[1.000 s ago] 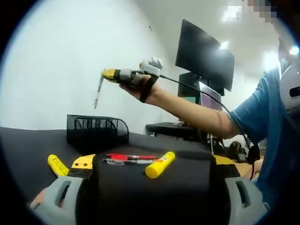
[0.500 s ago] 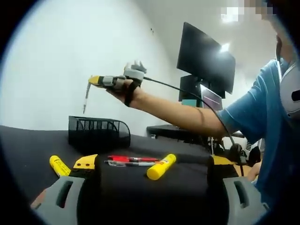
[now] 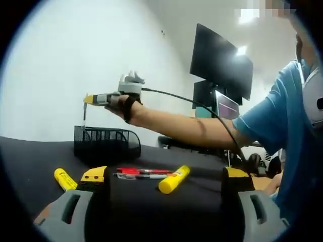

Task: Pick up pens and glue sticks and place them into the holder.

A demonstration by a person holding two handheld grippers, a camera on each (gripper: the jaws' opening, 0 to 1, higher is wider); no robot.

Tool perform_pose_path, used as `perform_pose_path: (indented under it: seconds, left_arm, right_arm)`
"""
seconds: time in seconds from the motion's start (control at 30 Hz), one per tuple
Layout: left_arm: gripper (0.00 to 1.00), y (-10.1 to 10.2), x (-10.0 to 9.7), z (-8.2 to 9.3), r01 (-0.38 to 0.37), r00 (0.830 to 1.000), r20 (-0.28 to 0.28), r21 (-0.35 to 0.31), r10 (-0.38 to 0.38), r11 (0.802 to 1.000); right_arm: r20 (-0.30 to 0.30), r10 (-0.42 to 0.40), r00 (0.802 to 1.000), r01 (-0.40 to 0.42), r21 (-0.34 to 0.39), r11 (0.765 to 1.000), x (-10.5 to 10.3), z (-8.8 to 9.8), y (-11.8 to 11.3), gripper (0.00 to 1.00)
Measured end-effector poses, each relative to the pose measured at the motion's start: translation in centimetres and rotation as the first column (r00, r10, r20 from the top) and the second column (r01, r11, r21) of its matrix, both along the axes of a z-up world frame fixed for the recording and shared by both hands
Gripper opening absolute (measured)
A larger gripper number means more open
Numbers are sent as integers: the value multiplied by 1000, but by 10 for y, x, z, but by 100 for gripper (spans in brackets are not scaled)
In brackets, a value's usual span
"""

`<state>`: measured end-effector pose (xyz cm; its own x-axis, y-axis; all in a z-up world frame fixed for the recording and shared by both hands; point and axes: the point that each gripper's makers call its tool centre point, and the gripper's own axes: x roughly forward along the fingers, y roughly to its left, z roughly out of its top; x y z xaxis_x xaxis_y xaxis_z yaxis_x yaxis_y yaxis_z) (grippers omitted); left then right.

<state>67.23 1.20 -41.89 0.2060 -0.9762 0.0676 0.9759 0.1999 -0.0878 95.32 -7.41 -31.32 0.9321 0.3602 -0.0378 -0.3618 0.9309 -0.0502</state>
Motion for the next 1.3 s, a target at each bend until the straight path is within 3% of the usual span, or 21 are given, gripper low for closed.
perform_pose_path:
  seconds: [0.3,0.6,1.03,1.3]
  left_arm:
    - [85,0,-1,0,4,1000,2,0,-4,1000]
    - [84,1,-1,1,5,1000,6,-1,-5,1000]
    - [83,1,1,0,1,1000,5,4,-1,1000]
    - [83,2,1,0,-2,1000,5,3,2,1000]
  right_arm:
    - [-70,-38,997,38,-8,999,11,-26,3,5]
    - [-118,-53,992,53,-2,999,19,-39,3,5]
    - [-134,-65,989,58,-51,997,24,-47,6,5]
    - [-113,-67,991,64,-27,998,24,-41,3,8]
